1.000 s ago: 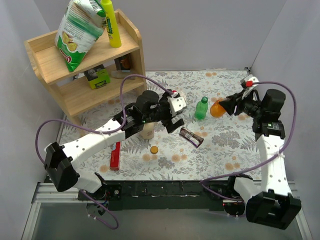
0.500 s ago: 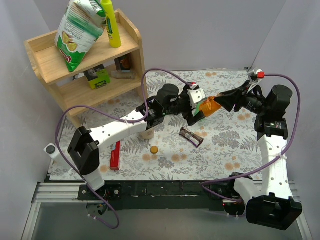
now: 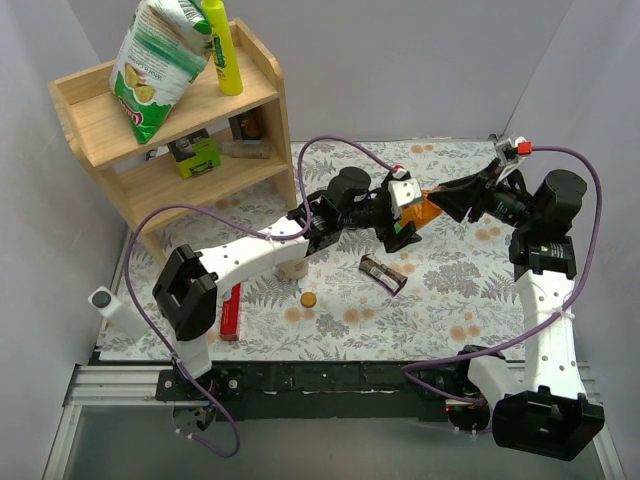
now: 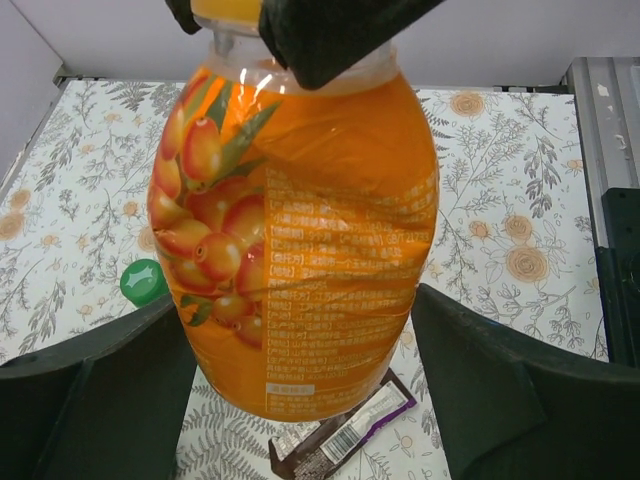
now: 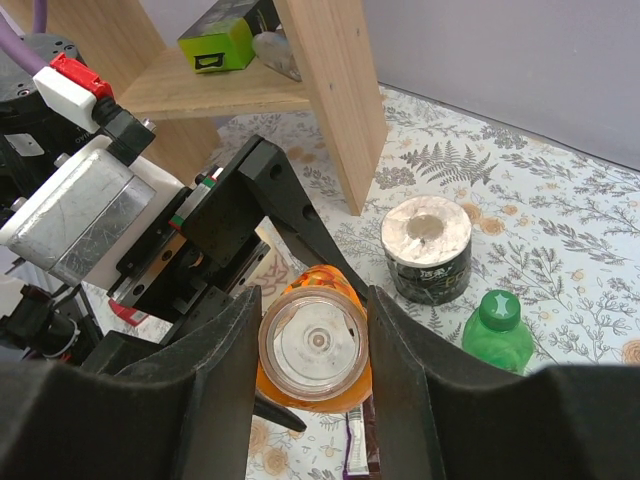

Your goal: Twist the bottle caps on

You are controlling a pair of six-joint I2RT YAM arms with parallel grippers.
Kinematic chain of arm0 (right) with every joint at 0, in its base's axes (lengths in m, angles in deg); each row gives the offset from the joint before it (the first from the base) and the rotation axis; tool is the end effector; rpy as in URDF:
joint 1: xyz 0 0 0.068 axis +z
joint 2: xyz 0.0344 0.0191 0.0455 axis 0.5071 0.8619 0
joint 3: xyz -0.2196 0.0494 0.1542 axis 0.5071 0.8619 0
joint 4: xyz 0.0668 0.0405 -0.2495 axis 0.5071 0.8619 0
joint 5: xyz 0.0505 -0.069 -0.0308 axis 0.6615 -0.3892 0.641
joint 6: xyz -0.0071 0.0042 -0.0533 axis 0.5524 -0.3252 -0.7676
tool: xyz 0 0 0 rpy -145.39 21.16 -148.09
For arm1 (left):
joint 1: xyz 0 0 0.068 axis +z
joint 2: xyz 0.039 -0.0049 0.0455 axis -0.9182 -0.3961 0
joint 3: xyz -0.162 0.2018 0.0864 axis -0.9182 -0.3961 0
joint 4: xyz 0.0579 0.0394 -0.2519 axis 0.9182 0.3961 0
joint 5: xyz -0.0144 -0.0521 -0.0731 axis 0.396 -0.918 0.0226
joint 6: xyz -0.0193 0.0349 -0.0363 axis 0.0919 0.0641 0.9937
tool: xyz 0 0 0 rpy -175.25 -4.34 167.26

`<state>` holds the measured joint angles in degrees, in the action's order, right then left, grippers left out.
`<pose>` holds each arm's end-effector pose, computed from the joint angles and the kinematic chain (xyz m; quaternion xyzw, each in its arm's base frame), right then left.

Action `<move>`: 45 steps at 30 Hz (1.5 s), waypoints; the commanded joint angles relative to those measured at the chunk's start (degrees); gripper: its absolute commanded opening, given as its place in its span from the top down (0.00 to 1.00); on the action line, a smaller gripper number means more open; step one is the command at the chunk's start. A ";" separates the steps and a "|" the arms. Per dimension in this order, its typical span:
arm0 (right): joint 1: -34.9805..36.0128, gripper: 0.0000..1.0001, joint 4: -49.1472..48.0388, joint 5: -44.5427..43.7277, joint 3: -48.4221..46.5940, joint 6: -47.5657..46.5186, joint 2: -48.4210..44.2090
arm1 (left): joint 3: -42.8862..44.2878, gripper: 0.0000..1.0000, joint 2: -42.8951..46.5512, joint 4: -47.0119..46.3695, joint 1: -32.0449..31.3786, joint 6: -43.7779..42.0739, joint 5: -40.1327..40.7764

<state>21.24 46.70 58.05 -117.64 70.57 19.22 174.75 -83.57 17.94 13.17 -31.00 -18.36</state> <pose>0.2047 -0.0026 0.4054 -0.2129 0.6688 0.3686 0.6095 0.2453 -0.3565 0.3346 0.3281 0.7166 -0.5003 0.3586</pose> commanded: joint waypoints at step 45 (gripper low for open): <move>50.44 0.39 26.27 -19.35 -4.45 -70.13 23.43 | -13.70 1.00 43.16 25.00 27.03 -6.76 10.08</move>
<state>66.46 79.68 46.29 -127.17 10.12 42.46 163.74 -43.14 40.52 37.17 -38.63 -10.17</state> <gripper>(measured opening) 0.627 0.632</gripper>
